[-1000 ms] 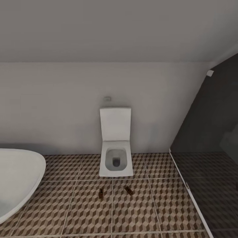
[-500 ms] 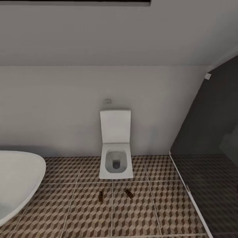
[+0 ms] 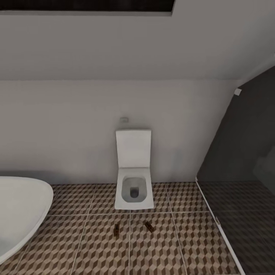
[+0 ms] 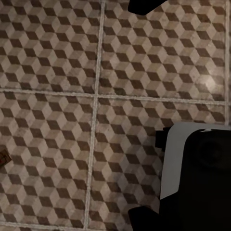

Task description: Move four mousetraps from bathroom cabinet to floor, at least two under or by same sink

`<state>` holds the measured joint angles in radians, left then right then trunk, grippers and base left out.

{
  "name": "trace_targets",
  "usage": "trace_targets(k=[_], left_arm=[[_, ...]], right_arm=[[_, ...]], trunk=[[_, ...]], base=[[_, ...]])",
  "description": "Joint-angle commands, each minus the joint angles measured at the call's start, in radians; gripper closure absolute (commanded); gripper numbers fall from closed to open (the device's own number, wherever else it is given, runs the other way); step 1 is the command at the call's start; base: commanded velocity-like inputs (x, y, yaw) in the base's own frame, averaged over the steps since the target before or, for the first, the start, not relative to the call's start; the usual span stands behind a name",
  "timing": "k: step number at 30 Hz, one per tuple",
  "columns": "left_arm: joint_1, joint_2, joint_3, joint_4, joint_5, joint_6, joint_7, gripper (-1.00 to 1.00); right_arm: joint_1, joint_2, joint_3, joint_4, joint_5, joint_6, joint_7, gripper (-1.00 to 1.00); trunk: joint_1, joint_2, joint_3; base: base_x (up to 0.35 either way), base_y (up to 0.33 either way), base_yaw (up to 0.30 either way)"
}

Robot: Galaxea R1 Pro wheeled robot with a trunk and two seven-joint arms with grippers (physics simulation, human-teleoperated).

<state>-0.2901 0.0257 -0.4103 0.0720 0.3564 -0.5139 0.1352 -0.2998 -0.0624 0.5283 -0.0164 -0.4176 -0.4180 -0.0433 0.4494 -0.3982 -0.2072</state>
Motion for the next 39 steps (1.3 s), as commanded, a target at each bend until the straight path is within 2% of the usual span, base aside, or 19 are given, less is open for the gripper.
trace_targets(k=[1, 13, 39], left_arm=[[-0.001, 0.000, -0.009, 0.003, 0.004, -0.001, 0.003, -1.00], [-0.001, 0.000, -0.009, 0.003, 0.004, 0.044, 0.003, -1.00], [-0.001, 0.001, -0.009, 0.003, 0.004, 0.049, 0.003, -1.00]], right_arm=[[0.000, 0.000, 0.009, 0.000, -0.004, 0.000, -0.005, -1.00], [0.000, 0.000, 0.009, 0.000, -0.004, 0.005, -0.005, -1.00], [0.001, 0.001, 0.009, 0.000, -0.004, 0.008, -0.004, -1.00]], trunk=[[0.001, -0.002, 0.000], [0.001, -0.002, 0.019], [0.001, -0.002, 0.061]], base=[[0.000, 0.000, 0.000], [0.000, 0.000, 0.000], [0.000, 0.000, 0.000]])
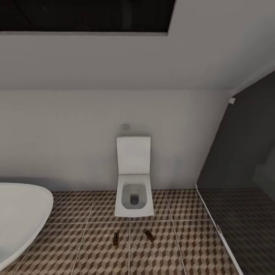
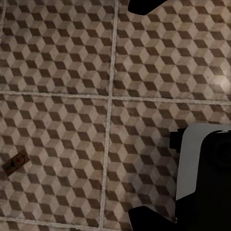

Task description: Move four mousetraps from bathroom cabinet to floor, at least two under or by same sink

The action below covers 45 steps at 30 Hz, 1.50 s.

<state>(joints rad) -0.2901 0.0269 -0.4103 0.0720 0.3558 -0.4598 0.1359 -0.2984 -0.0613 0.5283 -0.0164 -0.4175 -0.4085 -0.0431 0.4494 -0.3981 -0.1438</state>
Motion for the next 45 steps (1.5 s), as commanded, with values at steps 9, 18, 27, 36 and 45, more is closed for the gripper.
trace_targets(k=[9, 18, 27, 36, 45], left_arm=[[-0.001, -0.001, -0.008, 0.003, 0.005, -0.005, 0.002, -1.00], [-0.001, -0.001, -0.008, 0.004, 0.005, -0.005, 0.002, -1.00], [0.000, -0.001, -0.008, 0.004, 0.006, -0.001, 0.002, -1.00], [0.034, 0.001, -0.008, 0.005, 0.005, 0.092, 0.002, -1.00], [0.071, 0.000, -0.008, 0.005, 0.006, 0.259, -0.001, -1.00]], right_arm=[[0.005, 0.000, 0.009, 0.000, -0.004, -0.001, -0.004, -1.00], [0.008, 0.000, 0.009, 0.000, -0.004, -0.001, -0.004, -1.00], [0.008, 0.000, 0.009, 0.000, -0.004, -0.001, -0.004, -1.00], [0.015, -0.001, 0.009, 0.000, -0.004, 0.064, -0.004, -1.00], [0.036, -0.003, 0.009, 0.000, -0.006, 0.208, -0.004, -1.00]], trunk=[[0.001, -0.002, 0.013], [0.001, -0.002, 0.027], [0.001, -0.002, 0.042], [0.001, -0.002, 0.047], [0.001, -0.002, 0.047]], base=[[0.000, 0.000, 0.000], [0.000, 0.000, 0.000], [0.000, 0.000, 0.000], [0.000, 0.000, 0.000], [0.000, 0.000, 0.000]])
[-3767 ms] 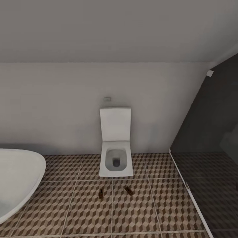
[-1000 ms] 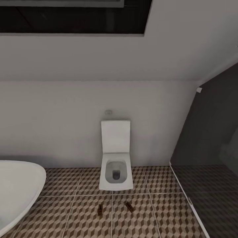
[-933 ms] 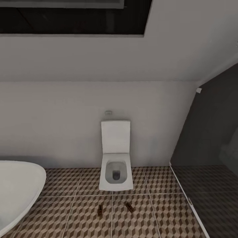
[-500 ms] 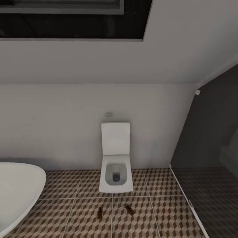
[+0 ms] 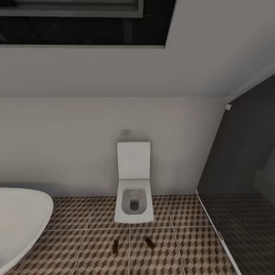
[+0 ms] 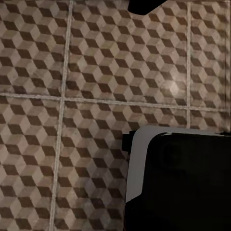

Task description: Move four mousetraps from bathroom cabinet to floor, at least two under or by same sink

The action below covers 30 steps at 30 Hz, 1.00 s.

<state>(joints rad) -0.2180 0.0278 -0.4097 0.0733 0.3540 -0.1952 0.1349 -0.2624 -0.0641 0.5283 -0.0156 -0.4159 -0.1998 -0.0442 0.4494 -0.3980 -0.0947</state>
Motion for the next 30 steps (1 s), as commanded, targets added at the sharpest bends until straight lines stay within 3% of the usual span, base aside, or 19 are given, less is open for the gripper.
trace_targets(k=[1, 16, 22, 24, 30], left_arm=[[0.004, -0.001, -0.008, 0.003, 0.008, 0.004, 0.000, -1.00], [0.072, -0.011, -0.005, 0.002, 0.013, 0.043, -0.002, -1.00], [0.076, -0.020, 0.026, 0.002, 0.093, 0.045, -0.001, -1.00], [0.077, -0.023, 0.039, 0.002, 0.124, 0.045, 0.000, -1.00], [0.078, -0.026, 0.050, 0.002, 0.163, 0.046, 0.001, -1.00]], right_arm=[[0.006, 0.000, 0.009, -0.001, -0.007, 0.013, -0.002, -1.00], [0.085, 0.003, 0.009, -0.001, -0.007, 0.150, 0.007, -1.00], [0.102, 0.002, 0.009, -0.001, -0.024, 0.228, 0.009, -1.00], [0.104, 0.002, 0.009, -0.001, -0.050, 0.255, 0.009, -1.00], [0.105, 0.003, 0.009, -0.001, -0.129, 0.280, 0.008, -1.00]], trunk=[[0.001, -0.002, -0.002], [0.001, -0.002, -0.002], [0.001, -0.002, -0.002], [0.001, -0.002, -0.002], [0.001, -0.002, -0.002]], base=[[0.000, 0.000, 0.000], [0.000, 0.000, 0.000], [0.000, 0.000, 0.000], [0.000, 0.000, 0.000], [0.000, 0.000, 0.000]])
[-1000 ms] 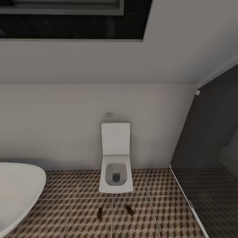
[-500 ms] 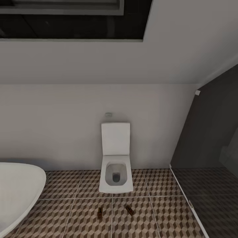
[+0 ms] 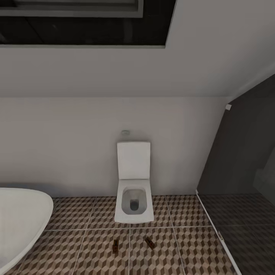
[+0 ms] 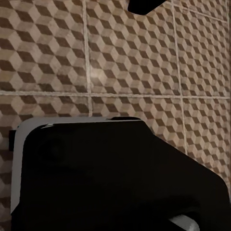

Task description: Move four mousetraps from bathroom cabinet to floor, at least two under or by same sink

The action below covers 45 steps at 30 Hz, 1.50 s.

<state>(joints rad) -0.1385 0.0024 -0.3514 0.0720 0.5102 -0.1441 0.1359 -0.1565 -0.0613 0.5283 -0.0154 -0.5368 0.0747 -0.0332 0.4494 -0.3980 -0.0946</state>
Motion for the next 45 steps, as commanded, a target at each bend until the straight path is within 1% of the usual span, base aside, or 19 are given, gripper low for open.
trace_targets(k=[1, 4, 9, 16, 33, 39, 42, 43, 45], left_arm=[[-0.001, -0.002, -0.008, 0.003, 0.010, -0.005, 0.000, -1.00], [-0.001, -0.006, -0.006, 0.003, 0.018, -0.005, 0.000, -1.00], [-0.001, -0.008, -0.005, 0.003, 0.022, 0.006, 0.001, -1.00], [-0.001, -0.008, -0.005, 0.002, 0.023, 0.018, -0.002, -1.00], [-0.001, -0.001, -0.006, 0.000, 0.021, 0.013, -0.008, -1.00], [-0.001, 0.007, -0.006, -0.001, 0.021, 0.012, -0.009, -1.00], [-0.001, 0.010, -0.006, -0.001, 0.021, 0.012, -0.009, -1.00], [-0.001, 0.011, -0.006, -0.001, 0.021, 0.012, -0.009, -1.00], [-0.001, 0.012, -0.006, -0.001, 0.021, 0.012, -0.009, -1.00]], right_arm=[[0.000, 0.000, 0.009, -0.002, -0.020, 0.007, -0.004, -1.00], [0.000, 0.000, 0.009, -0.003, -0.050, 0.011, -0.007, -1.00], [0.000, 0.002, 0.009, -0.004, -0.064, 0.013, -0.010, -1.00], [0.000, 0.006, 0.009, -0.007, -0.071, 0.012, -0.012, -1.00], [0.000, 0.011, 0.009, -0.019, -0.072, -0.002, -0.012, -1.00], [0.000, 0.011, 0.009, -0.025, -0.073, -0.045, -0.011, -1.00], [0.000, 0.012, 0.009, -0.026, -0.073, -0.087, -0.011, -1.00], [0.000, 0.012, 0.009, -0.027, -0.074, -0.118, -0.011, -1.00], [0.000, 0.012, 0.010, -0.027, -0.073, -0.151, -0.011, -1.00]], trunk=[[0.001, -0.002, -0.002], [0.001, -0.002, -0.002], [0.001, -0.002, -0.002], [0.001, -0.002, -0.002], [0.001, -0.002, -0.002], [0.001, -0.002, -0.002], [0.001, -0.002, -0.002], [0.001, -0.002, -0.002], [0.001, -0.002, -0.002]], base=[[0.000, 0.000, 0.000], [0.000, 0.000, 0.000], [0.000, 0.000, 0.000], [0.000, 0.000, 0.000], [0.000, 0.000, 0.000], [0.000, 0.000, 0.000], [0.000, 0.000, 0.000], [0.000, 0.000, 0.000], [0.000, 0.000, 0.000]])
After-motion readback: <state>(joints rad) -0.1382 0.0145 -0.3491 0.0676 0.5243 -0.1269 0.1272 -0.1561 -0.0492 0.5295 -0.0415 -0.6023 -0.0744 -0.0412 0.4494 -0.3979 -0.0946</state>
